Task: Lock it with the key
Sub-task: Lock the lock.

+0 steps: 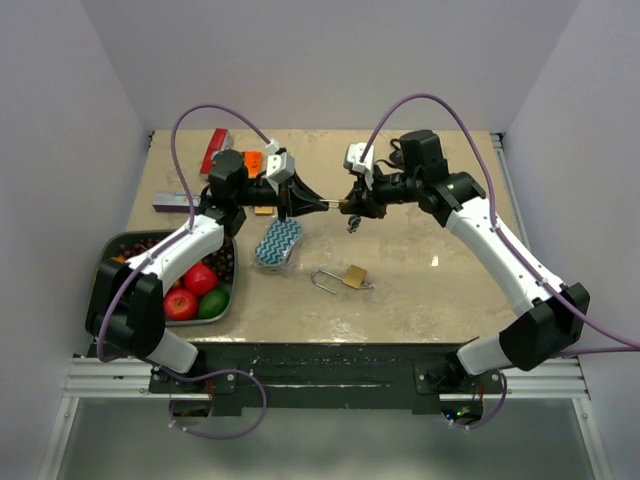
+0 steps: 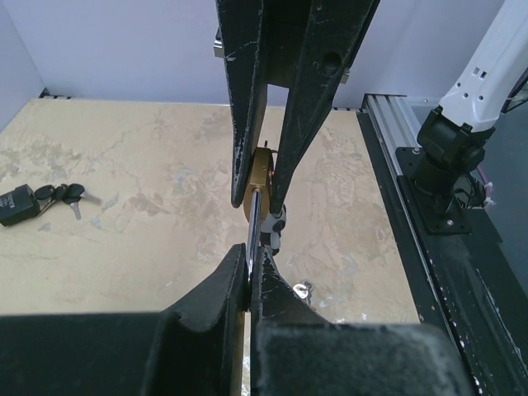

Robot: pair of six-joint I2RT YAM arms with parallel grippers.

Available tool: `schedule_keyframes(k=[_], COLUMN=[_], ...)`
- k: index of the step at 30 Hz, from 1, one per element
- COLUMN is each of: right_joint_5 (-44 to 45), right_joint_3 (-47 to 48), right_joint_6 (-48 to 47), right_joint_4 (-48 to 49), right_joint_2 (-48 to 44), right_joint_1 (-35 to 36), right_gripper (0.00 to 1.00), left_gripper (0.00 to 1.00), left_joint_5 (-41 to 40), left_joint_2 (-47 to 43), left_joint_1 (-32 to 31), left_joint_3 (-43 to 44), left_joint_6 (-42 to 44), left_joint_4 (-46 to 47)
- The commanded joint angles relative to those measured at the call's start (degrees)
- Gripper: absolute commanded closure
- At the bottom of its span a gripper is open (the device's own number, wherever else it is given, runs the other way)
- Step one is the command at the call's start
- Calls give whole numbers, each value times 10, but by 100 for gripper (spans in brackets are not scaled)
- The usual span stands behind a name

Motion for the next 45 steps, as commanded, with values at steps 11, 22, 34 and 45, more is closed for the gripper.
schedule_keyframes(k=[11,22,34,45], right_joint_5=[-27,-115,-158,-136], right_joint_3=[-20,16,45,37], right_joint_6=[-25,-20,19,84], right_joint_4=[166,96,57,167], right_joint_2=[-6,19,43,55], right_joint_1=[63,67,66,66], right_gripper=[100,100,100,100], left_gripper=[100,100,100,100], left_joint_5=[1,2,1,8], left_joint_2=[7,2,-15,-6], left_joint_1=[-77,-77,-77,-78], left_joint_3=[30,33,41,34], left_joint_6=[-46,-10,106,17], left_joint_4=[91,79,-13,56])
